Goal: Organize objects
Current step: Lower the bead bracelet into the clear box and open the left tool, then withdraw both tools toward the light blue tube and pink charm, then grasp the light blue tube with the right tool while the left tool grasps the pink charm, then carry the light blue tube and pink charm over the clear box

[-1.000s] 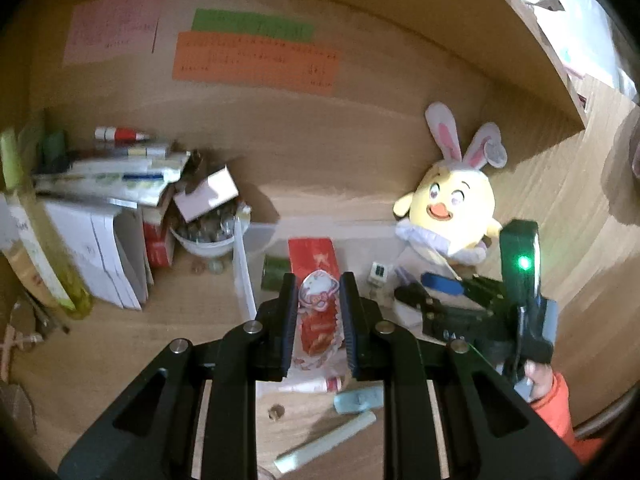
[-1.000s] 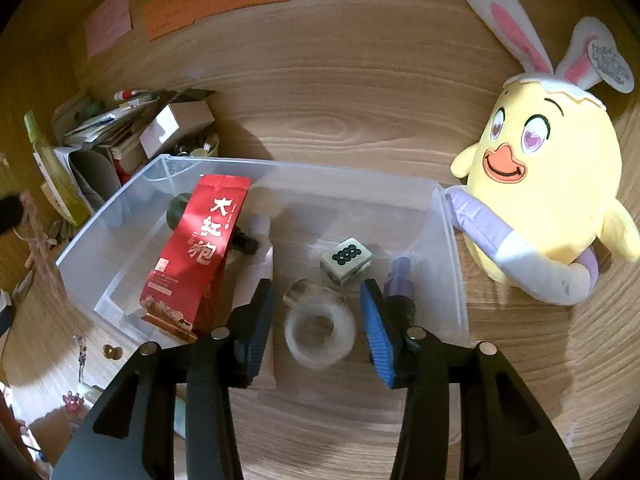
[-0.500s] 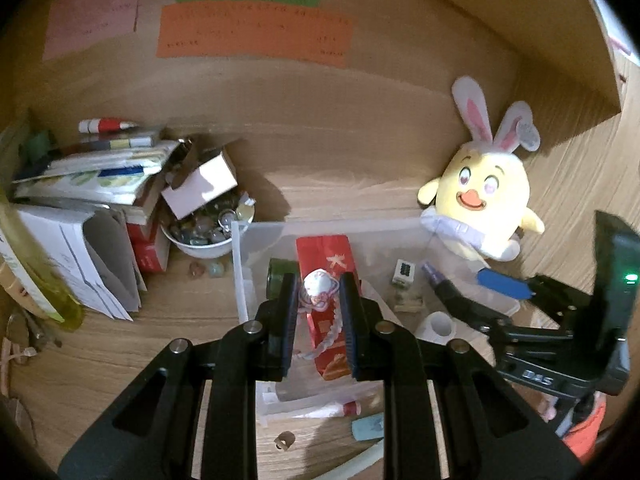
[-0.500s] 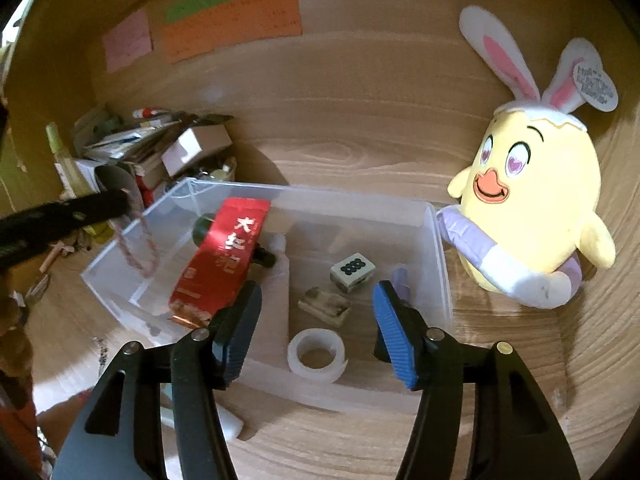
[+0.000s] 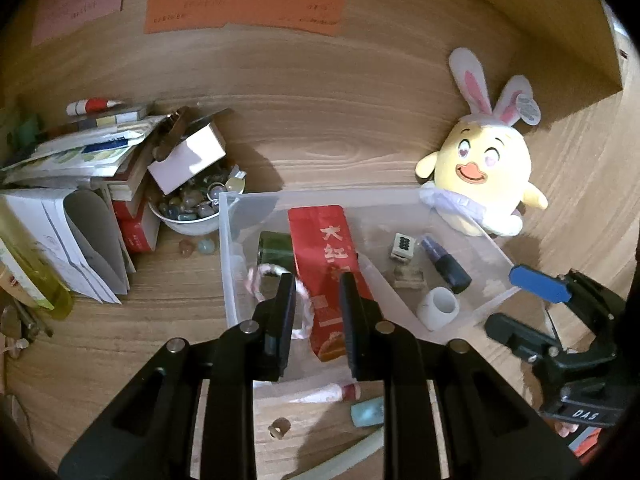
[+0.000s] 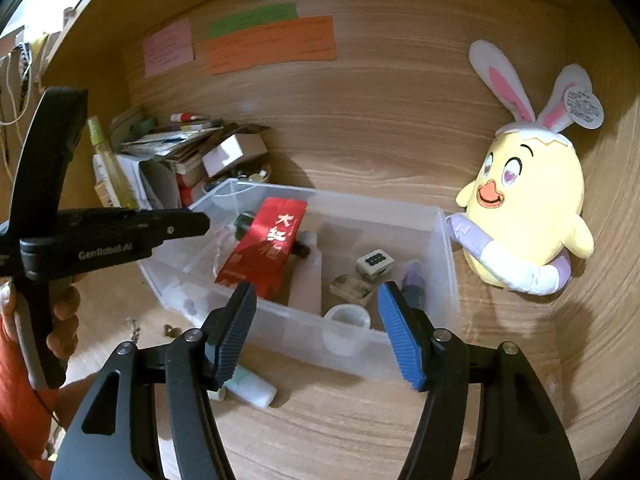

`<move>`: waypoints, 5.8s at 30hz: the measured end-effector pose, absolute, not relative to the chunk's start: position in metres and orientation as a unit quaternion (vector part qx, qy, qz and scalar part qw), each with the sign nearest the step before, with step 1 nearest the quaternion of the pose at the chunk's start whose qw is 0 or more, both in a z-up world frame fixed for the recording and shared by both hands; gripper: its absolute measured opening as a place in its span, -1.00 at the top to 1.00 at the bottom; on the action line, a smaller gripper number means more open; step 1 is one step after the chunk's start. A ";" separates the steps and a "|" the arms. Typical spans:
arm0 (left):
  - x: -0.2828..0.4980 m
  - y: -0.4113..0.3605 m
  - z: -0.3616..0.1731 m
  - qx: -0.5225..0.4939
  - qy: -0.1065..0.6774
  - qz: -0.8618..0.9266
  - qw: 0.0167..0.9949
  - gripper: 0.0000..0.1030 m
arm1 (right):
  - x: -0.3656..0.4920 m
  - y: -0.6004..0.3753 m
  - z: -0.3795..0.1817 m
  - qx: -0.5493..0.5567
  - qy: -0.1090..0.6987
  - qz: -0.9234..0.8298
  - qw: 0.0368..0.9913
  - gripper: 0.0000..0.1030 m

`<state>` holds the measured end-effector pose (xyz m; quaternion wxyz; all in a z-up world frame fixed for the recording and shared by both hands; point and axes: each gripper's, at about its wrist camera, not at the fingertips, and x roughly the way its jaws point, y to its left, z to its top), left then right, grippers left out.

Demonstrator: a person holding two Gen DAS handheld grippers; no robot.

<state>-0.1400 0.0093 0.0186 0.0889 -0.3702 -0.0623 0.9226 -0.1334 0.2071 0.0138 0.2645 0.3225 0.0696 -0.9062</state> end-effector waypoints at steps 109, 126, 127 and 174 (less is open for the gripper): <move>-0.009 -0.026 0.044 -0.275 -0.078 0.958 0.040 0.61 | -0.091 0.219 -0.048 0.408 0.069 -0.873 0.259 0.19; -0.042 -0.009 0.075 -0.238 -0.082 0.965 0.069 0.61 | -0.094 0.219 -0.067 0.416 0.089 -0.866 0.264 0.56; -0.045 -0.009 0.077 -0.238 -0.083 0.965 0.070 0.61 | -0.094 0.220 -0.063 0.413 0.082 -0.867 0.266 0.56; -0.152 0.012 0.012 -0.335 -0.072 0.938 0.049 0.61 | -0.206 0.217 0.002 0.334 0.055 -0.917 0.212 0.56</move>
